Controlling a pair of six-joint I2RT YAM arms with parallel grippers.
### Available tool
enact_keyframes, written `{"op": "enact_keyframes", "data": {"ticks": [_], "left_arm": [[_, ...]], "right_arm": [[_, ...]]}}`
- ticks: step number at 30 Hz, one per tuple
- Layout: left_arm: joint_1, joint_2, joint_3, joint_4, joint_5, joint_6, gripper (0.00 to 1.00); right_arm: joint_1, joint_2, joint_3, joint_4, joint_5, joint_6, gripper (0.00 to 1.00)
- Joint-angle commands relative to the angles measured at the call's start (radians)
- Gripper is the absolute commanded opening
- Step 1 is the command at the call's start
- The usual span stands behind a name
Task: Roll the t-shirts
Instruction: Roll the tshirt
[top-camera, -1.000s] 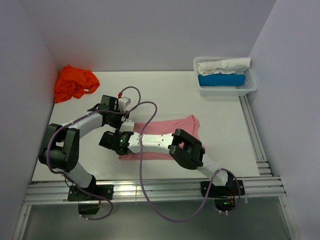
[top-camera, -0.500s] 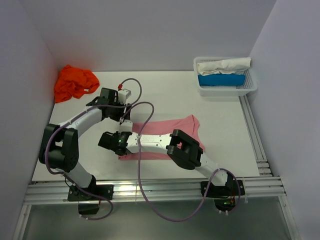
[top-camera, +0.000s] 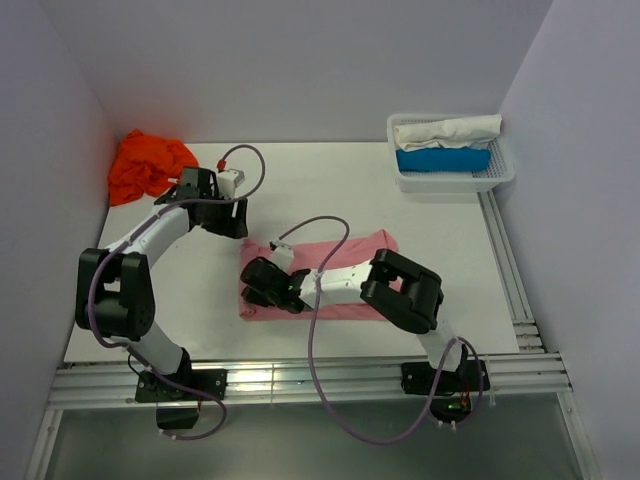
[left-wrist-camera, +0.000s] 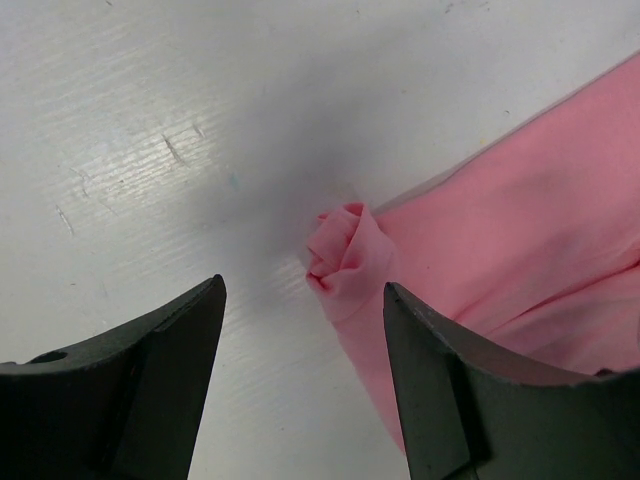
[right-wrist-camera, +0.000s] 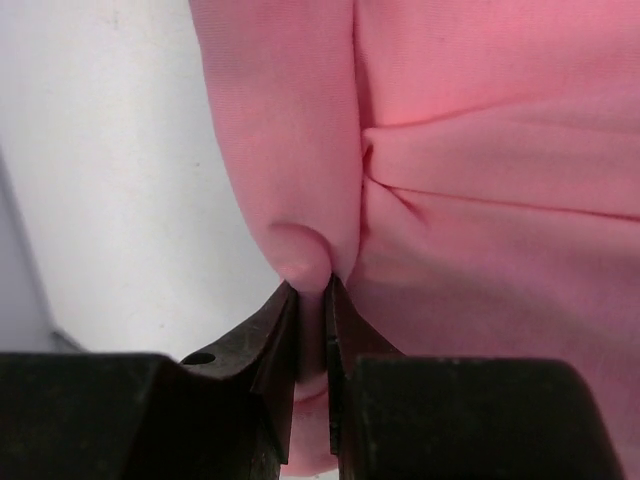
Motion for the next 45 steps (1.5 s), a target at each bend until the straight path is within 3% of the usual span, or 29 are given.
{"op": "enact_keyframes", "data": {"ticks": [1,8,13,23,29,34,37,41,45], "left_arm": [[0.007,-0.047,-0.009,-0.017,0.053,0.039,0.7],[0.008,-0.053,-0.096,0.01,0.093,0.045,0.7],[0.007,-0.028,-0.136,0.052,0.125,0.038,0.7],[-0.023,0.048,-0.155,0.165,0.075,-0.033,0.61],[-0.013,0.067,-0.126,0.202,-0.002,-0.041,0.55],[-0.007,0.087,-0.072,0.193,-0.016,-0.039,0.51],[-0.003,0.108,-0.039,0.191,-0.03,-0.039,0.46],[-0.001,0.133,-0.009,0.184,-0.024,-0.032,0.29],[-0.001,0.145,0.008,0.188,-0.034,-0.035,0.21]], "right_arm": [[-0.033,-0.046,-0.131,0.283,-0.102,0.05,0.15],[-0.076,-0.033,-0.364,0.784,-0.201,0.205,0.16],[-0.09,0.028,-0.443,1.005,-0.243,0.281,0.16],[-0.09,0.057,-0.477,1.032,-0.246,0.314,0.16],[-0.089,0.053,-0.493,1.009,-0.237,0.322,0.06],[-0.084,0.068,-0.5,1.013,-0.24,0.334,0.05],[-0.081,0.071,-0.507,1.019,-0.237,0.34,0.04],[-0.08,0.072,-0.519,1.027,-0.235,0.345,0.04],[-0.081,0.077,-0.52,1.029,-0.235,0.347,0.04]]}}
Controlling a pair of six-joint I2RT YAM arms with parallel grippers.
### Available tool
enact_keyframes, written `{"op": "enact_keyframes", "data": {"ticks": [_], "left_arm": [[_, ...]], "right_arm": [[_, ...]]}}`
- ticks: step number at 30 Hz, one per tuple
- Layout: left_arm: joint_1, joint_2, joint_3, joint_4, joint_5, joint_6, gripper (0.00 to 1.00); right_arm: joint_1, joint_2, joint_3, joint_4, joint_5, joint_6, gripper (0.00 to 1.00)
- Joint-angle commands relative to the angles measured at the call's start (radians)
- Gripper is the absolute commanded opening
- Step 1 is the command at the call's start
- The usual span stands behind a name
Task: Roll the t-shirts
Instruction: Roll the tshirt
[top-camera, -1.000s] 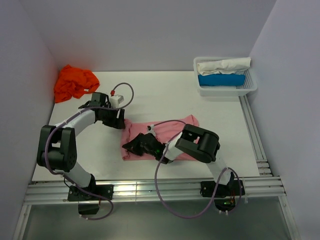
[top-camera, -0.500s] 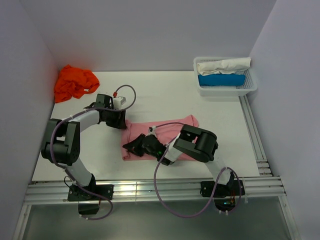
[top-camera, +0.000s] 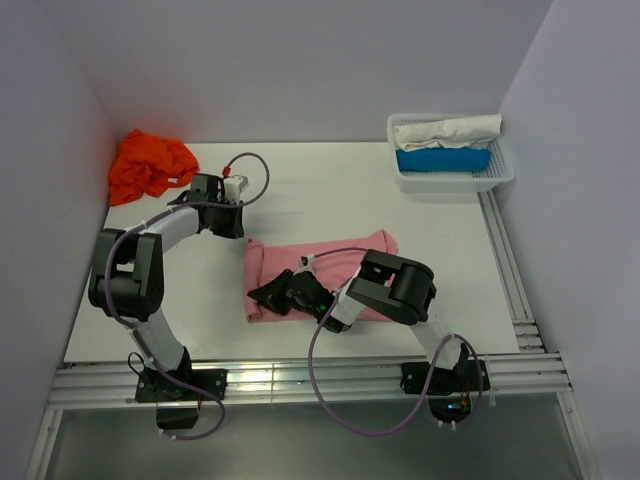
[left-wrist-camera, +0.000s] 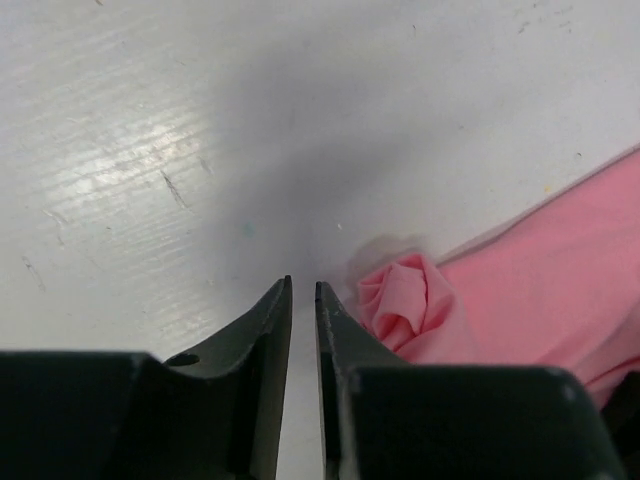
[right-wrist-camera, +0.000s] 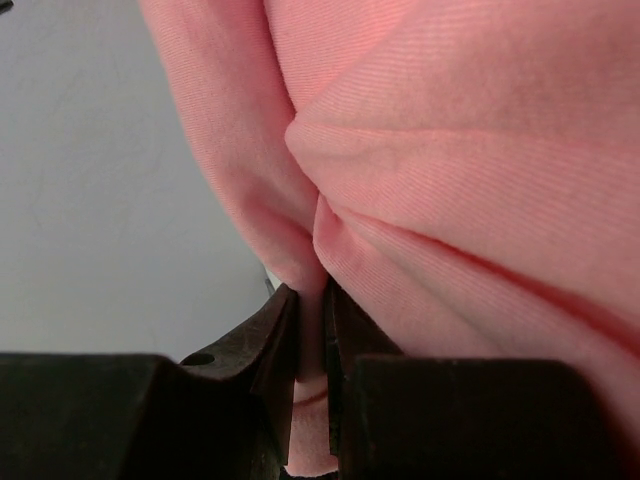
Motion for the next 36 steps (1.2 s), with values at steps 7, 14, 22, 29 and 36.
{"op": "enact_keyframes", "data": {"ticks": [7,14,22,29,36], "left_arm": [[0.009,-0.054,0.052,-0.019,0.026,0.012,0.42],[0.015,-0.151,0.003,-0.14,0.146,0.07,0.62],[0.009,-0.146,-0.101,-0.157,0.18,0.119,0.63],[-0.022,-0.106,-0.113,-0.11,0.138,0.095,0.59],[-0.055,-0.089,-0.09,-0.094,0.046,0.063,0.53]], "right_arm": [[0.007,0.012,-0.004,-0.028,0.004,0.004,0.08],[0.009,-0.051,0.039,-0.189,0.036,-0.052,0.14],[0.015,-0.092,0.084,-0.356,0.089,-0.091,0.18],[0.024,-0.132,0.14,-0.494,0.135,-0.133,0.3],[0.072,-0.2,0.304,-0.909,0.327,-0.223,0.42]]}}
